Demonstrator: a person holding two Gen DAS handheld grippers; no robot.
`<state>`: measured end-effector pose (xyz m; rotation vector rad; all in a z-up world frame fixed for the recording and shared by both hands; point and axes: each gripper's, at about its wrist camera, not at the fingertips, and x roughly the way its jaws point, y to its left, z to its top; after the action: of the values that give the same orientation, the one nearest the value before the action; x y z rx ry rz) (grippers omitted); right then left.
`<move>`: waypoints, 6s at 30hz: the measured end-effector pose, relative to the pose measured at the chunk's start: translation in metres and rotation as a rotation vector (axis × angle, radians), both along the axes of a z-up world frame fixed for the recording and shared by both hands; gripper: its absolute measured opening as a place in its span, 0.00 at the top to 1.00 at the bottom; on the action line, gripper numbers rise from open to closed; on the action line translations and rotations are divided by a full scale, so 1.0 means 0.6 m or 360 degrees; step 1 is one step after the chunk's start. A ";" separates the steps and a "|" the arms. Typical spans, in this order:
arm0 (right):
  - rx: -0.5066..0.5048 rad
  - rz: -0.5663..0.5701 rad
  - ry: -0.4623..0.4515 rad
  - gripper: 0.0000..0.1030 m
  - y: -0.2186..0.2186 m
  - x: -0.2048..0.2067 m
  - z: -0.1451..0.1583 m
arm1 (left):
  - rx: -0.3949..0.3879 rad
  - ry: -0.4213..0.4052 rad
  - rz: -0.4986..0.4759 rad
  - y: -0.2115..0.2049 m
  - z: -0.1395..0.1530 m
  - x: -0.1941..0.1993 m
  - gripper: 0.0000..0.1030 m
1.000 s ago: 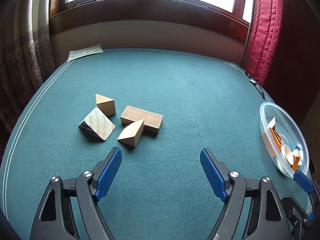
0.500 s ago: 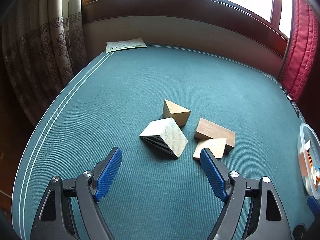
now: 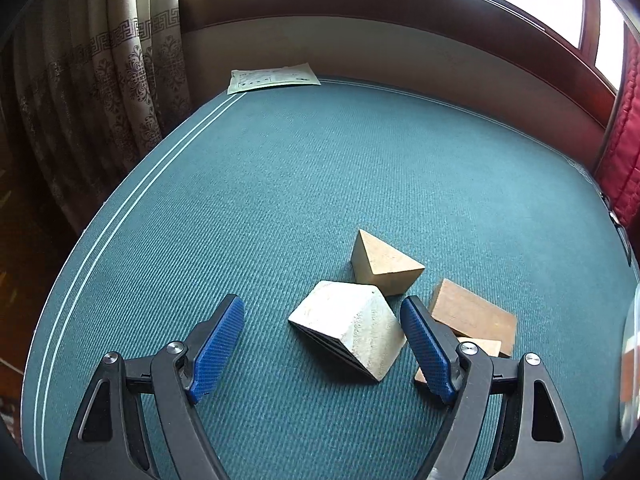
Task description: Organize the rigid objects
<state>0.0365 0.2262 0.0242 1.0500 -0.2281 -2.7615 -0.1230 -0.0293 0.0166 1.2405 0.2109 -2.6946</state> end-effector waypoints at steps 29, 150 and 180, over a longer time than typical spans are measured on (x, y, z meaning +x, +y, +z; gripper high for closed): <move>0.0022 -0.0001 -0.0042 0.01 -0.004 -0.004 -0.006 | 0.0102 0.0091 -0.0022 -0.027 0.000 0.037 0.69; 0.0271 0.0404 -0.0091 0.67 -0.143 -0.076 0.002 | 0.0343 0.0409 -0.0264 -0.014 0.050 0.112 0.69; 0.0132 -0.0038 0.0033 0.67 0.022 -0.028 0.057 | 0.0243 0.0297 -0.0450 0.077 0.037 0.136 0.69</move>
<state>0.0197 0.2391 0.0582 1.0436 -0.1248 -2.8238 -0.0415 0.0171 0.0389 1.1316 0.2903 -3.0940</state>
